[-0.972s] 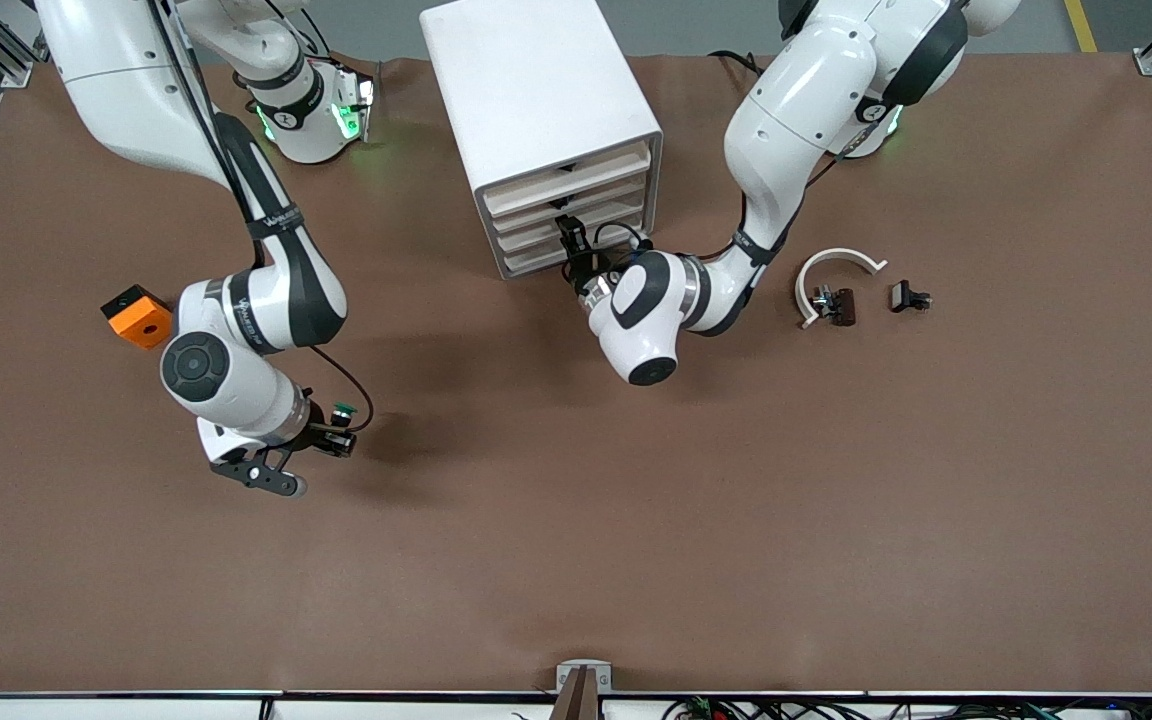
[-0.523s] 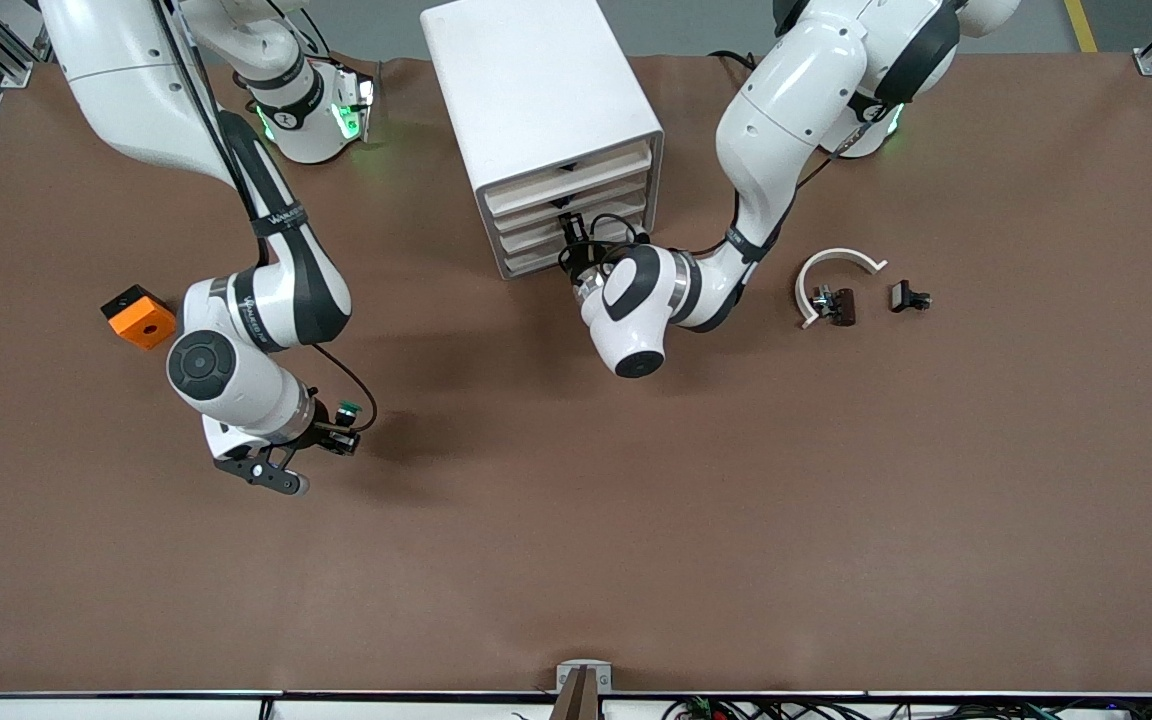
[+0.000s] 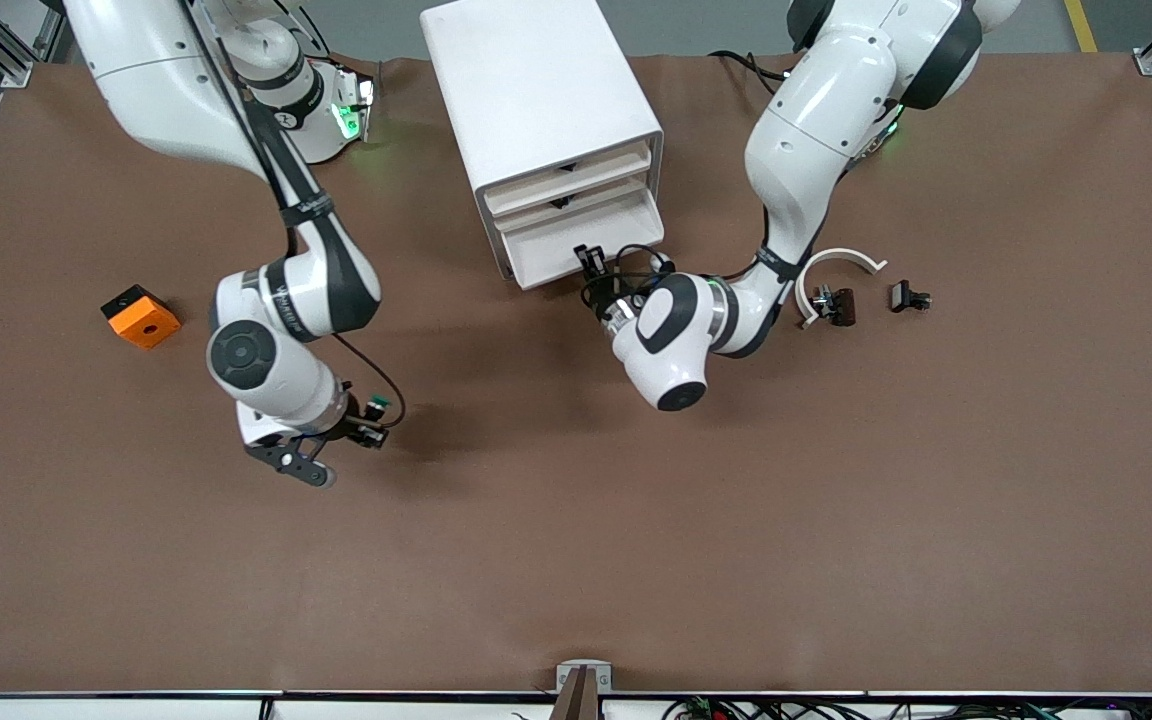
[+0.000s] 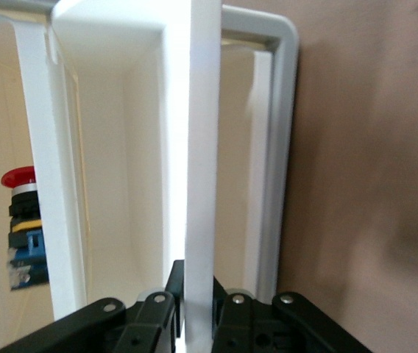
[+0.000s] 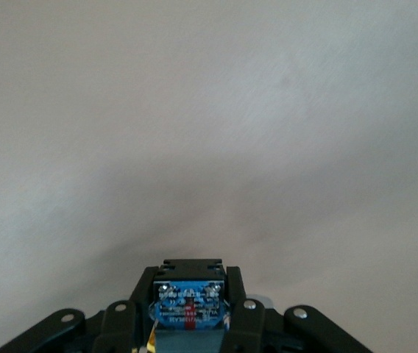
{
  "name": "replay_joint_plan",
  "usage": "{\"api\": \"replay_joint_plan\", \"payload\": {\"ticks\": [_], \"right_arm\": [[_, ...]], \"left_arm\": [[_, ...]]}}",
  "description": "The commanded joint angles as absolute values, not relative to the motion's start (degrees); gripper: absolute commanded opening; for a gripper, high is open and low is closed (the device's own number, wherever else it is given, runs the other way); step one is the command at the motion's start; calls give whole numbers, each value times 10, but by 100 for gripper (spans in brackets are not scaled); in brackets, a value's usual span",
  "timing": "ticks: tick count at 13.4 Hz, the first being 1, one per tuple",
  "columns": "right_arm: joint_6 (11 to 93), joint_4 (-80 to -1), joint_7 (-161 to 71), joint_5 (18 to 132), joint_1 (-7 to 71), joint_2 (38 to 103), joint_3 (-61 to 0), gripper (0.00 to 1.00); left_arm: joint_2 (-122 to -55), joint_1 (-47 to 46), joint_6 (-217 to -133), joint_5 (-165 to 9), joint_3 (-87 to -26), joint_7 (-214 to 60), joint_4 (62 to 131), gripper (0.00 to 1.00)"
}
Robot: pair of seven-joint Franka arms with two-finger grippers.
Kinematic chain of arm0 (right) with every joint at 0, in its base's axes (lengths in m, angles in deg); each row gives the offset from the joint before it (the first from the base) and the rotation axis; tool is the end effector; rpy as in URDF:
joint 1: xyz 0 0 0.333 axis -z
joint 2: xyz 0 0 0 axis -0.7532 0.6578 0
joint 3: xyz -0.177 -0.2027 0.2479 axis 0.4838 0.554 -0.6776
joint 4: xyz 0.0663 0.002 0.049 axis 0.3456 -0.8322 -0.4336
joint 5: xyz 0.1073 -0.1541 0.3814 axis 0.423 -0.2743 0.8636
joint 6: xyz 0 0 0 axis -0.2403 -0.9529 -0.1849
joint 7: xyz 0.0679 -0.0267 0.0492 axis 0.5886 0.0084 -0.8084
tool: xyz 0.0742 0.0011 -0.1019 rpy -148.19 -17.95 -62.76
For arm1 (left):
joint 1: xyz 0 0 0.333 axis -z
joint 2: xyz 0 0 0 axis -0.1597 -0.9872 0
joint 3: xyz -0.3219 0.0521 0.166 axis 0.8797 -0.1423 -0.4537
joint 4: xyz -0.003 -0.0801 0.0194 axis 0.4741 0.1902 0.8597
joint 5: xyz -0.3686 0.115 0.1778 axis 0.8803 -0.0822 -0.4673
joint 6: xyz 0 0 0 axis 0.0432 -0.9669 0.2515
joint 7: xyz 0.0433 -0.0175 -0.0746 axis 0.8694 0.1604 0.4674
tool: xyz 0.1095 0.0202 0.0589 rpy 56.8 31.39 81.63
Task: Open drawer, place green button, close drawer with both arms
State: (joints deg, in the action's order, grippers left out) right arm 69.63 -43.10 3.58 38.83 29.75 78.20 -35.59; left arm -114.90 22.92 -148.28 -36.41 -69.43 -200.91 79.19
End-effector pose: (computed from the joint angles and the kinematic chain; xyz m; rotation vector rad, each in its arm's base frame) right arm 0.6769 0.2289 0.2640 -3.0467 0.6958 -0.0167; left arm 0.5083 -0.4962 0.1497 -1.1861 -1.8942 1.2379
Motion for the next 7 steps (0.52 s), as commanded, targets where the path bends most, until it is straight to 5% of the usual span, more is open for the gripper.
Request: {"api": "replay_joint_plan", "payload": {"ticks": [1,7], "right_arm": [[689,-434,121,391,248,770,-352,0],[611,-371,293,391,152,767,-352,0]], "left_arm": [[-1156,210,-1506,-375,-703,-2004,768,0],[-1161,194,-1526,-377,-727,-1985,752,4]]}}
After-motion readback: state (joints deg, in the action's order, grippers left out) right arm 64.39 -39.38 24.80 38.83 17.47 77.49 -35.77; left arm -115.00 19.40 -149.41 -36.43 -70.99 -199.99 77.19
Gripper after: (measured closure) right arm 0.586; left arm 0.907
